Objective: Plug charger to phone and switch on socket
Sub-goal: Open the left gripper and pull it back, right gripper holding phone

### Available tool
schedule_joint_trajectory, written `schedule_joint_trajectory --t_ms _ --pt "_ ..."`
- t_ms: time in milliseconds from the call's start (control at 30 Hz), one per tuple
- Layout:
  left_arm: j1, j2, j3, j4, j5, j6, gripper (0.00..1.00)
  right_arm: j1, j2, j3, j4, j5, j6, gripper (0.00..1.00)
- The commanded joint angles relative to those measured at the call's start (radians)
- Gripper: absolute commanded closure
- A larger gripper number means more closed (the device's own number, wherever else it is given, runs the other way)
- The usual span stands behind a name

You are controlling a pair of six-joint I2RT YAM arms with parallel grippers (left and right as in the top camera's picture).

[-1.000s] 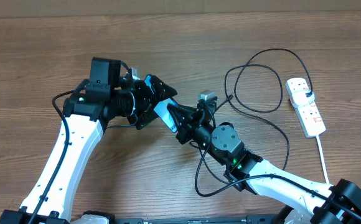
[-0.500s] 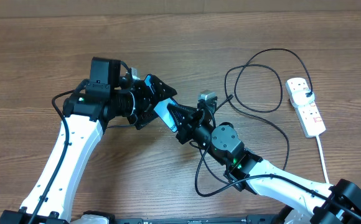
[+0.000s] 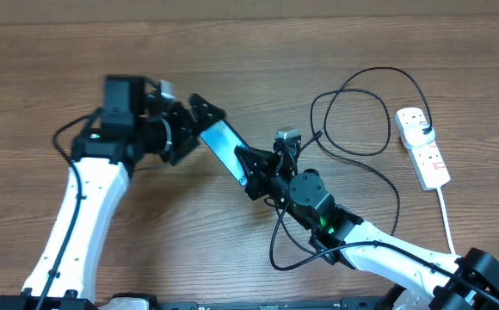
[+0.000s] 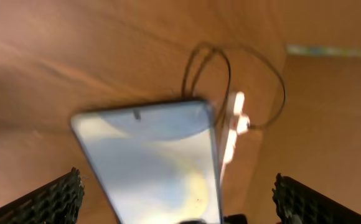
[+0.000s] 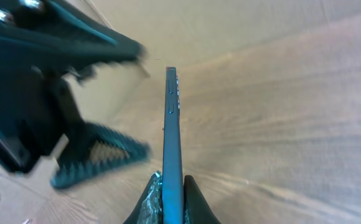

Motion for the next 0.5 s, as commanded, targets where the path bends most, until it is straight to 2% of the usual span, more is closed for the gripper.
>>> schedule_joint_trajectory --t_ms 0,133,233,333,467 --pt "0.086 -0.021 0.054 -0.012 0.051 0.232 0.0 -0.043 -0.056 0.014 -0.053 -0.024 0.153 0.96" --pt "0.173 -0.02 0.067 -0.016 0.185 0.42 0.0 -0.101 -0.114 0.014 -0.092 -0.241 0.16 0.96" --pt "0.208 -0.019 0.067 -0.054 0.262 0.547 0.0 -0.159 -0.16 0.014 -0.092 -0.502 0.18 0.96" --pt "0.209 -0.012 0.066 -0.115 0.337 0.683 0.0 -0.236 -0.192 0.014 -0.092 -0.776 0.343 0.96" --pt "0.19 0.006 0.066 -0.112 0.574 0.813 0.0 -0.33 -0.194 0.014 -0.093 -1.041 0.456 0.96"
